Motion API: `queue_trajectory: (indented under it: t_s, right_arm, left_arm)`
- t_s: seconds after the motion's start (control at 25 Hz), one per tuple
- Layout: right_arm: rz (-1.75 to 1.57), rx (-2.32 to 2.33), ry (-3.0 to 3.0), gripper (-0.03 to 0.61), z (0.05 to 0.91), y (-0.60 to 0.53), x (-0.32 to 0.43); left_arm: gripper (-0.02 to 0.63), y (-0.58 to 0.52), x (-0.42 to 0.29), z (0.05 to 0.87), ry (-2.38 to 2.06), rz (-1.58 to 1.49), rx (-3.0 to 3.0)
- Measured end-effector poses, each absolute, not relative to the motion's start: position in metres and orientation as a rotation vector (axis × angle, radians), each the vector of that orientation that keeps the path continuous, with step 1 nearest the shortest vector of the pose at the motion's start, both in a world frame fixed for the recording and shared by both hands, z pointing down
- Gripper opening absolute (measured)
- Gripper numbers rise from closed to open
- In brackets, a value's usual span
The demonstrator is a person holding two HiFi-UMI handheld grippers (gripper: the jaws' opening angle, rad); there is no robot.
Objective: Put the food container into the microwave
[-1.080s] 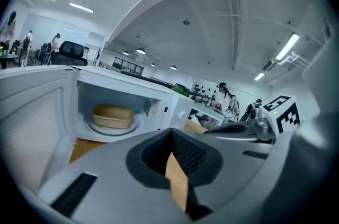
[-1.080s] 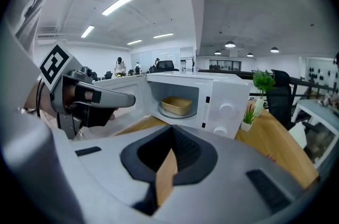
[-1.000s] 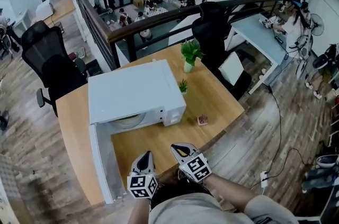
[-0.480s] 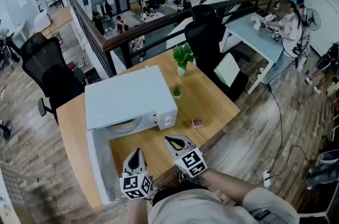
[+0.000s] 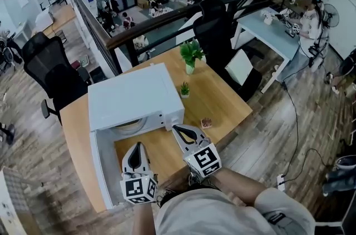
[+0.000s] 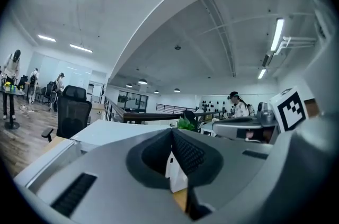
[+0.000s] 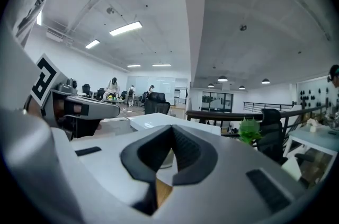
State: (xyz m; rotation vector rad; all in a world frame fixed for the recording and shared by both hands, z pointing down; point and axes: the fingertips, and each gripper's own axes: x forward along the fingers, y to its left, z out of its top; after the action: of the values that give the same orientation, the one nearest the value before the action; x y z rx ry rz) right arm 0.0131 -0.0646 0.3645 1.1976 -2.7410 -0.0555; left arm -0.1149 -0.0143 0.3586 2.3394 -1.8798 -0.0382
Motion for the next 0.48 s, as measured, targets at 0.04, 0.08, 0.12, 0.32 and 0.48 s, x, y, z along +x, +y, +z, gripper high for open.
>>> queue_trajectory:
  t_s: [0.04, 0.08, 0.12, 0.32, 0.48]
  right_arm:
    - [-0.075, 1.187, -2.755, 0.005, 0.357, -0.064, 0.011]
    - [-0.095, 1.179, -2.766, 0.004, 0.351, -0.064, 0.01]
    - [-0.111, 1.176, -2.774, 0.005, 0.345, -0.064, 0.009]
    - [-0.134, 1.191, -2.812, 0.003, 0.327, -0.067, 0.011]
    - [-0.136, 1.216, -2.828, 0.003, 0.322, -0.073, 0.013]
  left_arm:
    - [0.012, -0.015, -0.114, 0.355, -1.884, -0.041, 2.345]
    - [0.012, -0.015, -0.114, 0.352, -1.888, -0.045, 2.348]
    - [0.012, -0.016, -0.113, 0.35, -1.891, -0.047, 2.349]
    - [0.011, -0.017, -0.112, 0.341, -1.907, -0.053, 2.348]
    - [0.012, -0.019, -0.112, 0.335, -1.919, -0.056, 2.352]
